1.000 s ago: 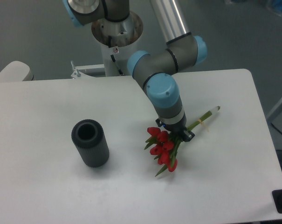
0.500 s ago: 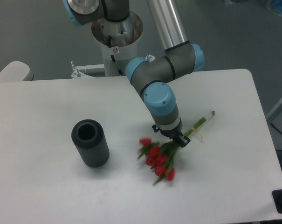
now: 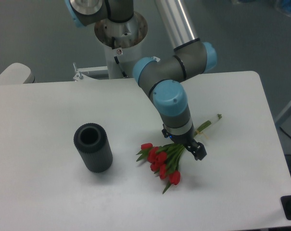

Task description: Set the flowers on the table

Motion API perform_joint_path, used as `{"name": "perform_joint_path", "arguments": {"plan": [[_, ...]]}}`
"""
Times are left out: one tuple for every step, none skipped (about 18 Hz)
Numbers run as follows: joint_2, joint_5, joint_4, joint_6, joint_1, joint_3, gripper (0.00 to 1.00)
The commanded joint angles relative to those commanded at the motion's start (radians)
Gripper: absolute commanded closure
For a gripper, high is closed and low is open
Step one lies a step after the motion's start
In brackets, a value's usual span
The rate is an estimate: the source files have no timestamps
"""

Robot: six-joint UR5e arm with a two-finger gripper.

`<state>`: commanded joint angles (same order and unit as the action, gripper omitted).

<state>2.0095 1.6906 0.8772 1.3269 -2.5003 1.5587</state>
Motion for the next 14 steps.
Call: {"name": "perform_joint_path", "arguments": {"plan": [[0.000, -0.006, 0.026, 0.000, -0.009, -0.014, 0.00], [0.000, -0.006, 0.049, 0.003, -0.017, -0.032, 0.00], [0.002, -0.008, 0.077, 0.018, -0.025, -0.057, 0.00], [0.003, -0.009, 0.118, 0.041, -0.029, -0.089, 0.00], [0.005, -0.012, 0.170, 0.066, -0.035, -0.127, 0.00], [0.006, -0.026, 0.222, 0.090, -0.040, -0.169, 0.00], [0.008, -0.037, 0.268, 0.106, -0.051, -0.204, 0.00], [0.008, -0.054, 0.301, 0.116, -0.066, -0.230, 0.00], [0.008, -0.077, 0.316, 0.130, -0.080, -0.247, 0.00], [0.008, -0.098, 0.322, 0.146, -0.097, -0.262, 0.00], [0.003, -0.121, 0.332, 0.162, -0.117, -0.270, 0.00], [0.000, -0.143, 0.342, 0.193, -0.139, -0.278, 0.00], [-0.005, -0.166, 0.356, 0.234, -0.163, -0.287, 0.00], [-0.011, -0.173, 0.376, 0.279, -0.184, -0.298, 0.00]]}}
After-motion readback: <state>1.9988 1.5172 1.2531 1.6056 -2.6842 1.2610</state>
